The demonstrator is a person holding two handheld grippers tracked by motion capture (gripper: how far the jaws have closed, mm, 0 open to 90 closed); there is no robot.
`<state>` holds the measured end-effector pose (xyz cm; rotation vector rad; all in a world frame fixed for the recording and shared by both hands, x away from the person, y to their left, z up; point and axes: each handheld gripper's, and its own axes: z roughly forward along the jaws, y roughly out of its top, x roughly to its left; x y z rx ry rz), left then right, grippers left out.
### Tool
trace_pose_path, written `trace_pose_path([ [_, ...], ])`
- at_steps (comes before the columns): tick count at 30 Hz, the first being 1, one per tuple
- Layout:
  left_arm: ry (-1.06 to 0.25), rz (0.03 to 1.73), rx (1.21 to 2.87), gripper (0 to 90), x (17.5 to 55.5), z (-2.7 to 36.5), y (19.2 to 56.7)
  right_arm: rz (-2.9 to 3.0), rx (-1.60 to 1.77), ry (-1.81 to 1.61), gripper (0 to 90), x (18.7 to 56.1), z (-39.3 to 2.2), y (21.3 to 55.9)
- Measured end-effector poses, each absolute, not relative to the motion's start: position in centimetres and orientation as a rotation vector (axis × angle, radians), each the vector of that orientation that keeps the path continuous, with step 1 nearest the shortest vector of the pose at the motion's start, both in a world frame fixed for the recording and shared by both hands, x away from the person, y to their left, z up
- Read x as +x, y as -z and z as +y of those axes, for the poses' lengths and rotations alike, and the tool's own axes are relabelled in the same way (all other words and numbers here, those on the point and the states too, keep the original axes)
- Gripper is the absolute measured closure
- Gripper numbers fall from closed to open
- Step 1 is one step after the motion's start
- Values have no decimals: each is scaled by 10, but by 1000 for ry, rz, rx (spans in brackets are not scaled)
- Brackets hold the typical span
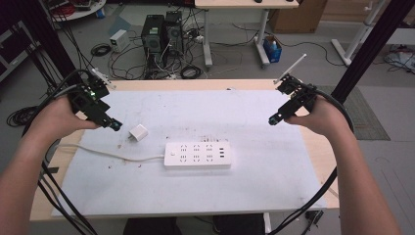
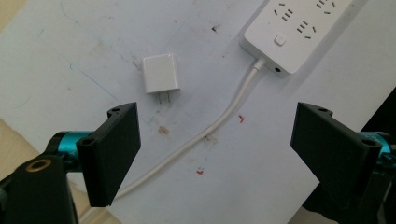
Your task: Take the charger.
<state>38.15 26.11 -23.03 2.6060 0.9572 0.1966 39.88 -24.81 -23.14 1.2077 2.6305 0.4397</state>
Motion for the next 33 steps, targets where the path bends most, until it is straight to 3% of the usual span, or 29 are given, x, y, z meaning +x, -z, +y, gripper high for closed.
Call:
trace_pose_path([
  [18, -199, 1013, 2600, 160, 394, 263, 242, 2628, 1185, -488, 117, 402, -249, 232],
  [33, -118, 1122, 2625, 161, 433, 251, 309, 2613, 1178, -504, 117, 401, -252, 238],
])
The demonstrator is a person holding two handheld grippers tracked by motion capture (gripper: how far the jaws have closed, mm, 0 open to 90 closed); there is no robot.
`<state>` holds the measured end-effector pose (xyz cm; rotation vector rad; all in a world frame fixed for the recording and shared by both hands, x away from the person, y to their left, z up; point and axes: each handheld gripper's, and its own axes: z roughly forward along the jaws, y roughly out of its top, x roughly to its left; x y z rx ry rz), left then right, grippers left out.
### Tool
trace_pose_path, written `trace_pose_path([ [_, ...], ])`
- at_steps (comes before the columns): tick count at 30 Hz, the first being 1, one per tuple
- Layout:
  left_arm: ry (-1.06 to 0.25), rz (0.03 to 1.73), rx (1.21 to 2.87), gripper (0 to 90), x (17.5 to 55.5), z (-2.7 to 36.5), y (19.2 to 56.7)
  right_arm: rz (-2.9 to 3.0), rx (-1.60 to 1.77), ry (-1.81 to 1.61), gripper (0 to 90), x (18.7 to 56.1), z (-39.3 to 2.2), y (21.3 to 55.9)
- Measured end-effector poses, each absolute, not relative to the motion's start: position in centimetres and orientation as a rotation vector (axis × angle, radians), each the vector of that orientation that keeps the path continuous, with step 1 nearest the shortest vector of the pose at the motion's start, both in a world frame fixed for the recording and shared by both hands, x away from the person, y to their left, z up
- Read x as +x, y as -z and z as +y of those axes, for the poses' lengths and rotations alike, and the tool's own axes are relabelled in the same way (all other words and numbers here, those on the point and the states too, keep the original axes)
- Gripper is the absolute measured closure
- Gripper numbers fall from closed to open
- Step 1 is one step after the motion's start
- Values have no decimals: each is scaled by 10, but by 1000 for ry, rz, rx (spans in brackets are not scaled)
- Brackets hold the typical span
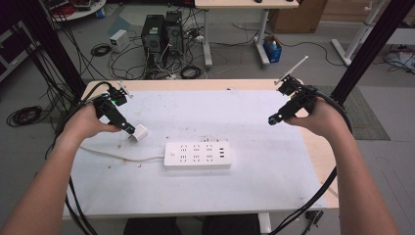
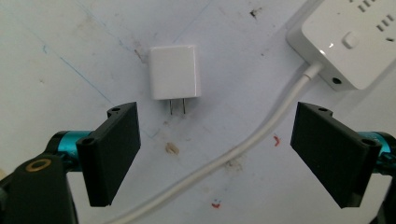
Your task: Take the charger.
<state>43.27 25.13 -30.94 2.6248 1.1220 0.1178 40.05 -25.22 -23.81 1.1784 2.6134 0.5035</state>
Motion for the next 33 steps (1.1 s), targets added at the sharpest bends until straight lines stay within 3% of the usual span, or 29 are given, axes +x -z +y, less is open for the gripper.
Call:
trace_pose_path([
  [18, -85, 1185, 2732, 163, 467, 235, 375, 2603, 1188, -530, 117, 398, -261, 245],
  [33, -100, 1234, 2752, 217, 477, 234, 394, 2600, 1171, -531, 117, 394, -260, 248],
])
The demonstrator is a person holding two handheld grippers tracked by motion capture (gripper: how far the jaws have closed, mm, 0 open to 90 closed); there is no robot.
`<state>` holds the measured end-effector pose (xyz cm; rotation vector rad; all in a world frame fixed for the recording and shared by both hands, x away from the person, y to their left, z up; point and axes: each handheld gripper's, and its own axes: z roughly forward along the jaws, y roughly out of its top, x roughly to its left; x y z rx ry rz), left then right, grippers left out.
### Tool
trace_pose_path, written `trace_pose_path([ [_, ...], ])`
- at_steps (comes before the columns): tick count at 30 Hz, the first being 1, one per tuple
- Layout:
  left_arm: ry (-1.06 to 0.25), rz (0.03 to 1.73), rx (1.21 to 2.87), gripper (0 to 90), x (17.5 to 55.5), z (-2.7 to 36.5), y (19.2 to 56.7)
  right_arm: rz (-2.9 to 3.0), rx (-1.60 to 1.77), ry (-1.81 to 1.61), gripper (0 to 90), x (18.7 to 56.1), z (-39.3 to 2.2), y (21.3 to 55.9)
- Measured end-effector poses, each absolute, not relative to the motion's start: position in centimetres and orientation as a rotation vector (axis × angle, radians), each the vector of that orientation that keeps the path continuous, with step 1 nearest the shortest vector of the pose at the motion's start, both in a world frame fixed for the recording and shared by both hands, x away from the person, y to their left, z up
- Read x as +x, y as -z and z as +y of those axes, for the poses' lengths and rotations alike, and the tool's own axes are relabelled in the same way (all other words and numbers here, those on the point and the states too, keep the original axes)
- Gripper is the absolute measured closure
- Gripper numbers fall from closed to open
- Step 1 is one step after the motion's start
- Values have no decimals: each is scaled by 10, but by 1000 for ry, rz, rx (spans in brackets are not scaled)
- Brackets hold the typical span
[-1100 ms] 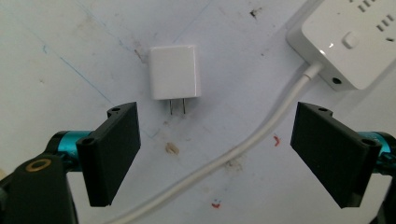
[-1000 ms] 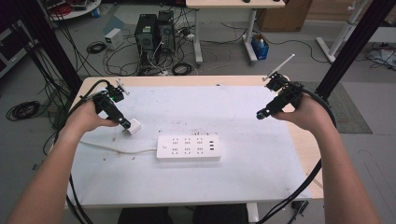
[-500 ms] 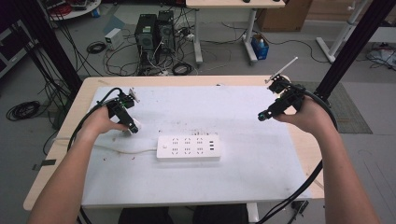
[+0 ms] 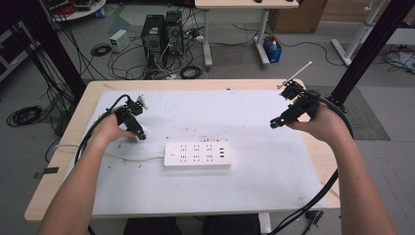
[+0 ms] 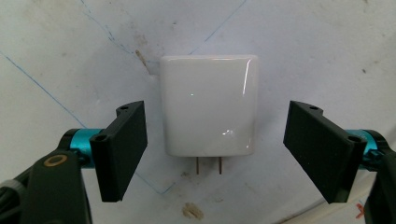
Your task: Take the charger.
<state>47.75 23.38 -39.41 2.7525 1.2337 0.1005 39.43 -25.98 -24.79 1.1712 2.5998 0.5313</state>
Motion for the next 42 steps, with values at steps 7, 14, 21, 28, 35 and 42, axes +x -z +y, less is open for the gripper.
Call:
trace_pose_path([
  [7, -88, 1248, 2767, 255, 481, 233, 403, 2600, 1177, -529, 118, 395, -261, 251],
  [14, -89, 1267, 2764, 319, 482, 233, 406, 2601, 1180, -538, 117, 396, -261, 252],
  [21, -90, 1262, 2759, 424, 482, 233, 405, 2594, 1191, -549, 118, 394, -264, 254],
  [28, -125, 1245, 2753, 426, 480, 234, 402, 2592, 1186, -546, 118, 394, -262, 254],
  [35, -133, 1140, 2715, 426, 468, 234, 377, 2599, 1243, -542, 118, 399, -261, 254],
  [42, -163, 1010, 2708, 426, 450, 224, 338, 2612, 1288, -544, 118, 404, -257, 253],
])
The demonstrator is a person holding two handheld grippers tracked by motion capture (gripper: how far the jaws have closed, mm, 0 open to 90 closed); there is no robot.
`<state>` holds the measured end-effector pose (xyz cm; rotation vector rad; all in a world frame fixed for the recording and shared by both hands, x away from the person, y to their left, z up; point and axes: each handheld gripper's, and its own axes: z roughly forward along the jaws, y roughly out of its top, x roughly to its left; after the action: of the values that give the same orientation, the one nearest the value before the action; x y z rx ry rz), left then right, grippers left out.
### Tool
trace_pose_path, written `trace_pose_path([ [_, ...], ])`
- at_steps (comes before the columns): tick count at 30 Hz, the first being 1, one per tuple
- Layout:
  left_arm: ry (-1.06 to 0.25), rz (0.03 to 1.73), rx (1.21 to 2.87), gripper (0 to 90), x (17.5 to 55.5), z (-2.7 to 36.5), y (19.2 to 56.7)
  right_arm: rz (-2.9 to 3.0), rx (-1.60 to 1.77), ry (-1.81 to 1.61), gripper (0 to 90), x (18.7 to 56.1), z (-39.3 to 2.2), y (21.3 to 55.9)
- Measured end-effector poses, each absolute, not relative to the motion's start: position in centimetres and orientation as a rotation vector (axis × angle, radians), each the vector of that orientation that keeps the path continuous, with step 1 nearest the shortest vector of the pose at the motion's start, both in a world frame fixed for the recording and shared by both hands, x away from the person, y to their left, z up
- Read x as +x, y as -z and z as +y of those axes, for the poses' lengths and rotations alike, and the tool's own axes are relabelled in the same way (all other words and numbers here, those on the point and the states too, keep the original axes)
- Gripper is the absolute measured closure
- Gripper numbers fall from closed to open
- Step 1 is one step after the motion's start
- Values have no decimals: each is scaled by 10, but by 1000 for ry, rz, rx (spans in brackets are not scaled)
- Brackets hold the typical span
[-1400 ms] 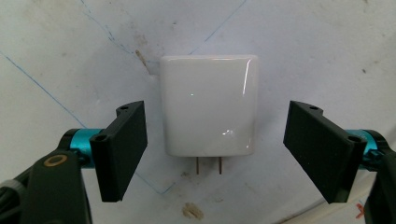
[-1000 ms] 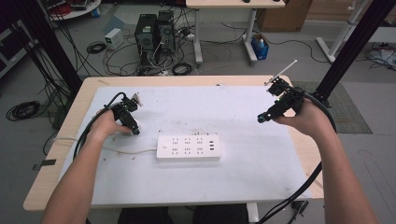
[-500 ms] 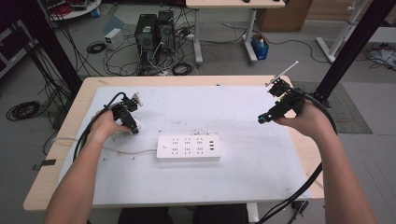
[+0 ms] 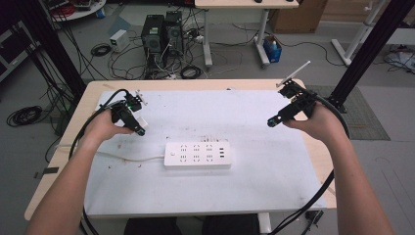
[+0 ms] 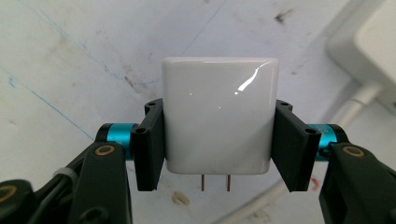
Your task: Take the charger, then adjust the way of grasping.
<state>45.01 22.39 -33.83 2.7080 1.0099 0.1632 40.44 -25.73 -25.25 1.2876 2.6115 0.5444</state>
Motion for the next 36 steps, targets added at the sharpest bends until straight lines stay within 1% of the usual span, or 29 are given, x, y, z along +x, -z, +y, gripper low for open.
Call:
trace_pose_path([
  [5, -185, 968, 2708, 426, 435, 216, 305, 2613, 1282, -536, 118, 407, -251, 249],
  [10, -210, 978, 2707, 426, 424, 212, 279, 2621, 1280, -538, 118, 408, -247, 247],
  [15, -218, 955, 2720, 427, 417, 207, 262, 2625, 1284, -539, 118, 408, -245, 247],
  [22, -266, 897, 2717, 426, 411, 199, 247, 2619, 1291, -546, 119, 407, -245, 243],
  [27, -274, 809, 2695, 426, 409, 187, 242, 2625, 1356, -599, 118, 407, -248, 243],
  [32, -288, 624, 2679, 426, 403, 166, 239, 2658, 1418, -684, 118, 405, -245, 243],
  [36, -305, 487, 2649, 426, 398, 150, 237, 2674, 1441, -768, 118, 405, -234, 240],
])
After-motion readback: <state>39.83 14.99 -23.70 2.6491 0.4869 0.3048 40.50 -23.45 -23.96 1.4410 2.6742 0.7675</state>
